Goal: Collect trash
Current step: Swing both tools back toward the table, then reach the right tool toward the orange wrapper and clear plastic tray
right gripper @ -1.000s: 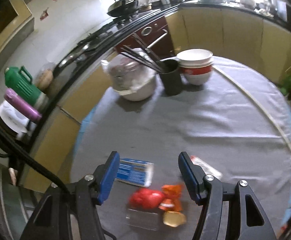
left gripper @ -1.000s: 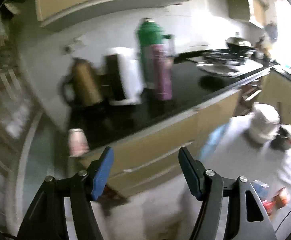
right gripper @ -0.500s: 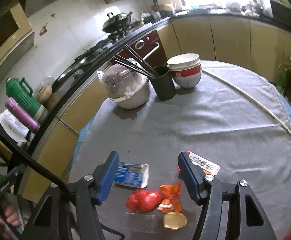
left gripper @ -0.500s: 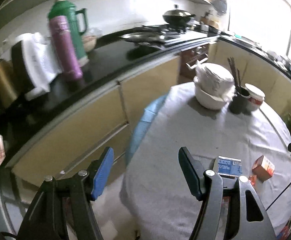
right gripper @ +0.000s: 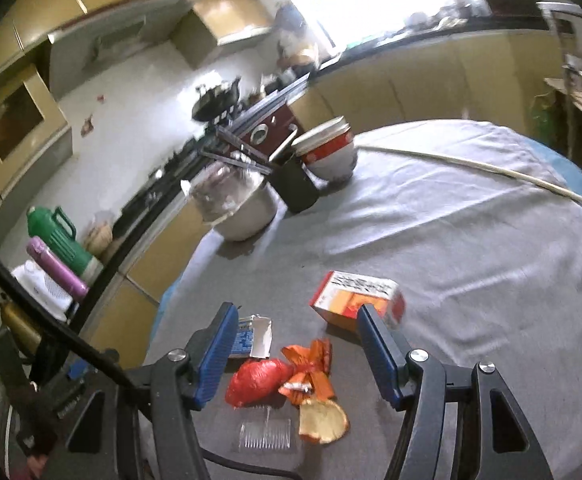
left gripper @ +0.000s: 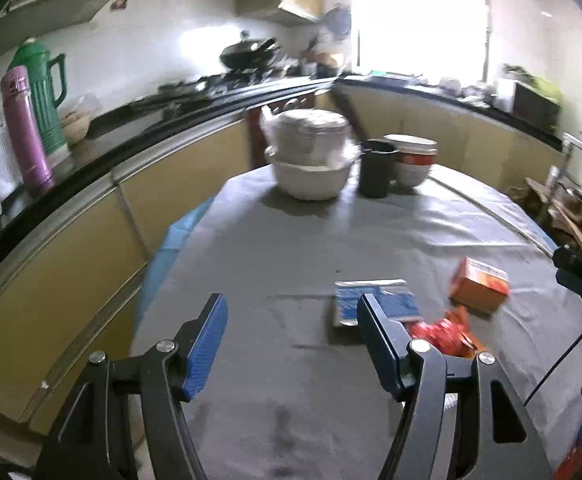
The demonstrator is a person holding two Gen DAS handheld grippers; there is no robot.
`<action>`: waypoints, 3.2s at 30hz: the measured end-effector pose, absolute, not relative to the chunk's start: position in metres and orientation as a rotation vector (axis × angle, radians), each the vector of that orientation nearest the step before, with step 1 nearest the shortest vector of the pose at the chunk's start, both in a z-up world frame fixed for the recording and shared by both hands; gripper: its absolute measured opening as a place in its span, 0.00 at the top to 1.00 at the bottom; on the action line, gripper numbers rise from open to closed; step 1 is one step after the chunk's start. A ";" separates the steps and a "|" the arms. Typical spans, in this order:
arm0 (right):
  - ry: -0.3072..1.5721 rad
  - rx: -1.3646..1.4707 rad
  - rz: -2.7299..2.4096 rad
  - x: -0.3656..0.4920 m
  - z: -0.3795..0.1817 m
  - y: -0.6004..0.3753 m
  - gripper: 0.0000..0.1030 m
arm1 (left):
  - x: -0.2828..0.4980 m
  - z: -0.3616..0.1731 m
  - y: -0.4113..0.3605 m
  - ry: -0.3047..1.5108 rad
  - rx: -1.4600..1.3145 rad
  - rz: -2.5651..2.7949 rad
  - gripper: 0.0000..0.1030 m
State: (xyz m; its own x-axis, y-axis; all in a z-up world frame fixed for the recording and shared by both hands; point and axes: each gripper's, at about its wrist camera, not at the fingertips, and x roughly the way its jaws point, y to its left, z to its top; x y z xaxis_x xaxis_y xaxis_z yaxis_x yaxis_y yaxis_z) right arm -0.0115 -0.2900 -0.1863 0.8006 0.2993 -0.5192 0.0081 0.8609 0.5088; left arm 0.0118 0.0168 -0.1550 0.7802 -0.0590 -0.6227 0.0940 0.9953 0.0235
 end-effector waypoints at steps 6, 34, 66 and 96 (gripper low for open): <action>0.541 0.559 0.078 -0.106 -0.187 -0.276 0.37 | -0.052 -0.145 0.014 0.620 0.071 -0.214 0.34; 0.904 0.775 0.107 -0.019 -0.290 -0.286 0.59 | -0.004 -0.219 -0.041 0.714 0.101 -0.629 0.27; 0.850 0.804 0.090 -0.069 -0.294 -0.302 0.84 | -0.007 -0.218 -0.042 0.737 0.126 -0.641 0.42; 0.824 0.610 0.152 -0.043 -0.261 -0.268 0.20 | -0.077 -0.214 0.007 0.715 0.095 -0.655 0.35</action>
